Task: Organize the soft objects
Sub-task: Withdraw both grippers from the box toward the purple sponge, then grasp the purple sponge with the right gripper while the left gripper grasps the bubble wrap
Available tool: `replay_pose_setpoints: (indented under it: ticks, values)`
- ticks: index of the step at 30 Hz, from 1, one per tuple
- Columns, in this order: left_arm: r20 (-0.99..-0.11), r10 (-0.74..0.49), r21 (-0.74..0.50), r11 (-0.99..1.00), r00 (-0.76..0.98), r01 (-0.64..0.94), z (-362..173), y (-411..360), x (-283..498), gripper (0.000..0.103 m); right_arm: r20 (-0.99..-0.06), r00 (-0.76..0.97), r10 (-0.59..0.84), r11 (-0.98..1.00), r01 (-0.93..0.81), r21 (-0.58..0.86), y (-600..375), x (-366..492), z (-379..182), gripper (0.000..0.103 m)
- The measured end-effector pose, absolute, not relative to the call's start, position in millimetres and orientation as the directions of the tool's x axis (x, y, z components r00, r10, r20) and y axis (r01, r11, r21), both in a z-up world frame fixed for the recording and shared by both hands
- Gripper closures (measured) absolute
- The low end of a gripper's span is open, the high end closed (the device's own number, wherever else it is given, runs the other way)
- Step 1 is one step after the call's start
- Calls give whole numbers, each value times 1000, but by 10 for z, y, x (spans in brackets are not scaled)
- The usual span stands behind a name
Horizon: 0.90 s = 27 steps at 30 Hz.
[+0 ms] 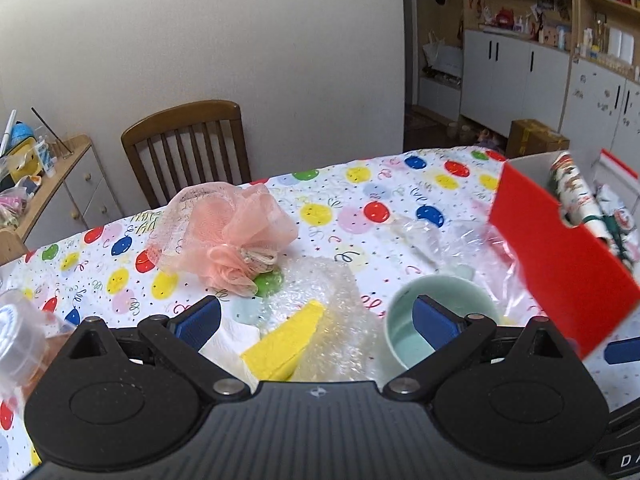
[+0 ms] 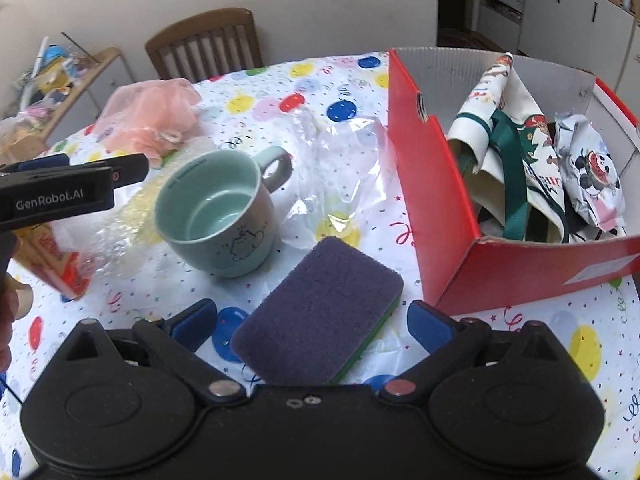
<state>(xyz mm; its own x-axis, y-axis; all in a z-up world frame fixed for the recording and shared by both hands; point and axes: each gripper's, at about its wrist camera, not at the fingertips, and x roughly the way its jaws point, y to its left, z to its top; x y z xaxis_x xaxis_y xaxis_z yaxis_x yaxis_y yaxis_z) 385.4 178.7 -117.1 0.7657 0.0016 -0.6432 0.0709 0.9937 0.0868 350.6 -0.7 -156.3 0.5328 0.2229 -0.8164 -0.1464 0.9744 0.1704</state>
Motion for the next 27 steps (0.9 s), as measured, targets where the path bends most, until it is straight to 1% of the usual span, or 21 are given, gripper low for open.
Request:
replay_pose_setpoints:
  ticks: [2,5,13,15,19,21,22,23,24,25,27]
  values:
    - [-639,20,91,995,769,49,-1211,1817,3907,0,-819,533,213,977,-139,164,24,3540,-1597,2]
    - [-632,24,59,998,774,17,-1236,1892,3982,0,-820,535,203,979,-129,158,56,3579,-1635,2]
    - [-688,10,6,1000,725,-8,-1370,1960,4332,2,-836,525,162,987,-90,135,173,3676,-1752,4]
    - [-708,-3,-13,1000,707,-10,-1429,1967,4396,7,-842,522,139,990,-78,115,198,3690,-1788,4]
    - [-743,-26,-37,999,669,-2,-1551,1966,4475,20,-845,524,101,995,-53,86,232,3722,-1820,4]
    - [-747,-44,-54,999,663,5,-1603,1975,4477,21,-847,524,82,997,-38,73,246,3732,-1816,4]
    - [-746,-55,-71,997,664,3,-1612,1989,4472,24,-851,521,70,998,-31,63,253,3740,-1823,4]
    - [-746,-64,-84,996,663,1,-1619,2002,4473,32,-854,518,54,999,-23,49,254,3747,-1839,4]
    - [-747,-68,-89,996,662,2,-1624,2008,4475,37,-855,516,41,999,-16,39,249,3750,-1856,4]
    - [-751,-68,-84,996,657,7,-1635,2006,4477,44,-858,512,36,999,-11,35,238,3754,-1877,4]
    - [-756,-78,-86,996,649,20,-1659,2002,4478,48,-866,499,35,999,-5,37,215,3752,-1924,5]
